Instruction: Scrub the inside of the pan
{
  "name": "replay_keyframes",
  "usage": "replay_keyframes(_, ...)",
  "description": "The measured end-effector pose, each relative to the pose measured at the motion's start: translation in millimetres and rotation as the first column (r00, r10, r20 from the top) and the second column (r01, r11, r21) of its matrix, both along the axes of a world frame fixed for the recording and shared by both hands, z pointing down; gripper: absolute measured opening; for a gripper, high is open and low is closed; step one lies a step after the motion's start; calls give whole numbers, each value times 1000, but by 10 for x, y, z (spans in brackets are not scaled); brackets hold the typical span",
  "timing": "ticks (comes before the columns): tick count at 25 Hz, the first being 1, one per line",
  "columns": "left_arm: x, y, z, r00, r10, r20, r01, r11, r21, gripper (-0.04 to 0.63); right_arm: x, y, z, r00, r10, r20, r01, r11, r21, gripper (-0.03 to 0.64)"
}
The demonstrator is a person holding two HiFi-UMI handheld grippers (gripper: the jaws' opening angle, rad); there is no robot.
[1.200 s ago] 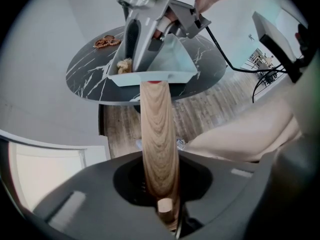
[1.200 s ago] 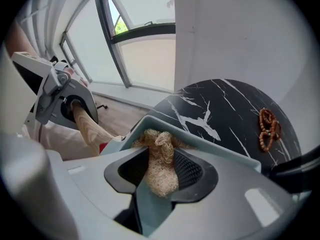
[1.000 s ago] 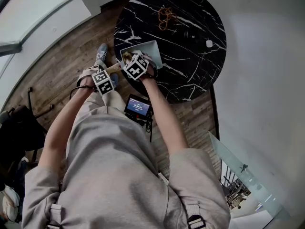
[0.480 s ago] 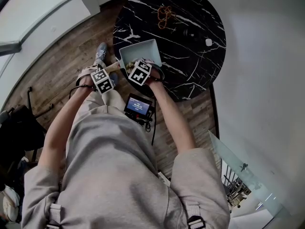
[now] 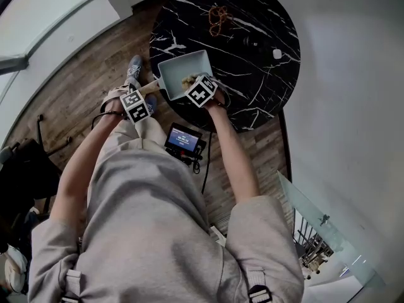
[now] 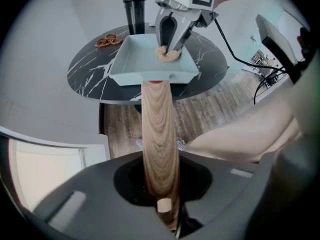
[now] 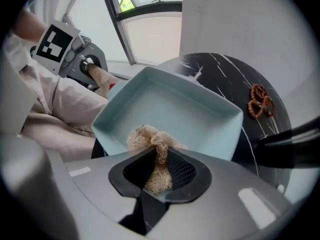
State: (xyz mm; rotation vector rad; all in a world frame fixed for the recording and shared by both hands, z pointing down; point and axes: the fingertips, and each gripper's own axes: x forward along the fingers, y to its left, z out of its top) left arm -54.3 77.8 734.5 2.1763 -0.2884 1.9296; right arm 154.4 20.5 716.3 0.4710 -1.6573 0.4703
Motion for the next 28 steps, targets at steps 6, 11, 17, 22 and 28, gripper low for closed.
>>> replay_keyframes(6, 11, 0, 3, 1000, 0, -1, 0, 1000, -5, 48, 258, -151, -1, 994, 104, -18, -104, 995, 6, 91)
replay_keyframes(11, 7, 1, -5, 1000, 0, 3, 0, 1000, -9, 48, 228, -170, -53, 992, 126, 19, -126, 992, 9, 84)
replay_keyframes(17, 3, 7, -8, 1000, 3, 5, -3, 1000, -9, 48, 153, -760, -252, 970, 214, 116, -230, 961, 153, 71)
replay_keyframes(22, 11, 34, -17, 1000, 10, 14, -10, 1000, -17, 52, -9, -939, -77, 951, 283, 125, -299, 944, 135, 74)
replay_keyframes(28, -58, -25, 3, 1000, 18, 11, -17, 1000, -17, 51, -398, -855, -40, 953, 266, 143, -280, 955, 93, 72)
